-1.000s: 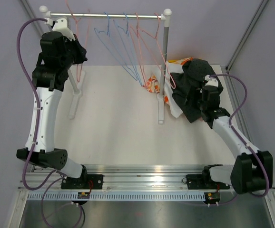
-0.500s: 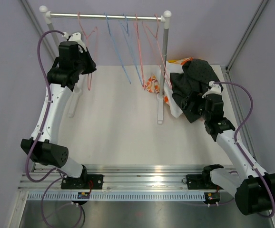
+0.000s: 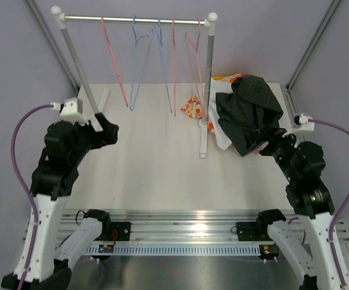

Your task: Remove the skirt from the hanger

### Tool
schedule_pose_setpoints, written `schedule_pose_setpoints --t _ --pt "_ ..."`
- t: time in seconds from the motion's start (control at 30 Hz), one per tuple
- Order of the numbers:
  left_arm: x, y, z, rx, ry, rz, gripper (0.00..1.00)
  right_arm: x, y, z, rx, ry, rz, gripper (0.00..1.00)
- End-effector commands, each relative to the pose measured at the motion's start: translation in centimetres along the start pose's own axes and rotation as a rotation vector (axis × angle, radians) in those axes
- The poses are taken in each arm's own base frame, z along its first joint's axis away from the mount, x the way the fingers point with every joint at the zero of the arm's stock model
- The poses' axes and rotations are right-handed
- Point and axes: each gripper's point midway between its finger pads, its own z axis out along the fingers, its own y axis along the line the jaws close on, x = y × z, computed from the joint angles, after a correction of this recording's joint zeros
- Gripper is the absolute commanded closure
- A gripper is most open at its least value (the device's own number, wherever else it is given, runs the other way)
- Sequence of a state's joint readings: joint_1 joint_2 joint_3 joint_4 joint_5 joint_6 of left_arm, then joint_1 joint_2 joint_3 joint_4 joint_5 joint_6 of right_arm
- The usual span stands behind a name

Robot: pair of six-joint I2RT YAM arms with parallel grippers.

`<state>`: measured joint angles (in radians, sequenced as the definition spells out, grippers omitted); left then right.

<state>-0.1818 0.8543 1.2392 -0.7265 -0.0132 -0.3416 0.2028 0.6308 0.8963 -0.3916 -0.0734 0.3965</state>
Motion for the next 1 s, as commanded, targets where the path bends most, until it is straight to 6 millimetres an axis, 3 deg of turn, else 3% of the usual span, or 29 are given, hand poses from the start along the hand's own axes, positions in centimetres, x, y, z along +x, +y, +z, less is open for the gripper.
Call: schedule_pose_setpoints --t 0.0,0.17,0.27,0.37,0.43,0.5,0.63,0.97 --pt "1.7 1.0 -2.8 0.002 -0.067 -0.012 0.01 -2.5 1.8 -4.8 -0.043 -0.071 -0.017 0.01" --pt "5.0 2.4 -6.0 0.017 -0.150 -0.032 0.01 -3.1 1.0 -9.2 -0.021 -0.185 -0.011 0.01" --pt "7.3 3.1 -5.9 0.014 -0.122 -0.032 0.01 -2.5 -1.5 -10.6 0.095 -0.210 -0.043 0.01" --pt "7.7 3.4 -6.5 0.018 -0.160 -0.046 0.01 -1.7 -3.7 -11.6 0.190 -0.214 -0.069 0.01" --pt "7.6 3.2 -6.7 0.034 -0.177 -0.037 0.01 -0.6 -4.1 -11.7 0.187 -0.210 -0.065 0.00" --pt "7.7 3.6 -6.4 0.014 -0.176 -0.042 0.01 -0.2 -3.2 -11.5 0.127 -0.210 -0.075 0.01" --pt "8.0 4.1 -5.8 -0.017 -0.162 -0.046 0.01 -0.2 -2.1 -11.5 0.058 -0.216 -0.093 0.01" --pt "7.9 4.1 -6.1 -0.012 -0.184 -0.048 0.01 1.0 -1.6 -10.4 0.018 -0.146 -0.122 0.00"
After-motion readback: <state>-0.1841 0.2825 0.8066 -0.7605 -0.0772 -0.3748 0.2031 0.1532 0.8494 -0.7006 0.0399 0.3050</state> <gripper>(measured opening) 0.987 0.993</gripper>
